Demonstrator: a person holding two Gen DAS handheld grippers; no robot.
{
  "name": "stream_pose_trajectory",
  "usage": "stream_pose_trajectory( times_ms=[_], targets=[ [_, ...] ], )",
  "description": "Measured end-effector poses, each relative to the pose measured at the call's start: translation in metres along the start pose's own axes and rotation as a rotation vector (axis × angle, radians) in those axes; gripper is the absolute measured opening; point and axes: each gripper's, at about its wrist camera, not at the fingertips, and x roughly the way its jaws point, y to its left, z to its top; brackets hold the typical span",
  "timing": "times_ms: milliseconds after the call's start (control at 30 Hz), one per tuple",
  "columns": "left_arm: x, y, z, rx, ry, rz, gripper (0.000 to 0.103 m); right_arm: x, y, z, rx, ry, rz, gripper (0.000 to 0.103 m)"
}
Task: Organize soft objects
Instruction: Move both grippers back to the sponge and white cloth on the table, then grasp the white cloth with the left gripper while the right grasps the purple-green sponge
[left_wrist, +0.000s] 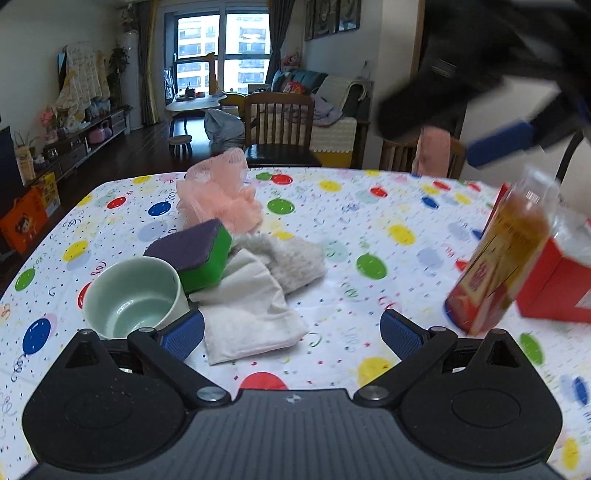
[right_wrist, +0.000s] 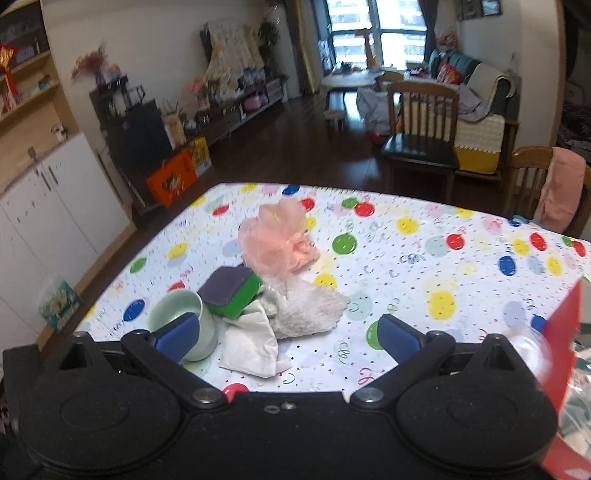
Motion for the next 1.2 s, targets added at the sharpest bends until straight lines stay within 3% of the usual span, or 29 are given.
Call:
stream_pose_trajectory(
  times_ms=[333,500,733,833,1100,1200],
  targets=[
    [0.036,-0.012,-0.009,0.078,0.015,0.04,0.102,0.067,0.019,0.03,-0.114,0.099,0.07,0.102],
    [0.052,-0.009,-0.011,0.025,0.06,0.043,0.102,0.096,0.041,0.037,-0.322,0.138,0.137,0.102],
    [0.065,-0.007,-0.011,-0.012,0.04,0.06,0.102,0.13,0.074,0.042,-0.589,0.202,0.228,0.101],
    [0.071,-0.003,-0.013,-0.041,0.044,0.088,0.101,0.147,0.082,0.04,-0.687,0.229,0.236,0.099],
    [0.084,-0.008,-0.023,0.003,0.063,0.141,0.092,0.178,0.089,0.03,-0.88,0.294,0.225,0.089],
    [0.087,-0.005,-0.024,-0.011,0.058,0.154,0.089,0.186,0.089,0.028,-0.903,0.302,0.223,0.087]
  ],
)
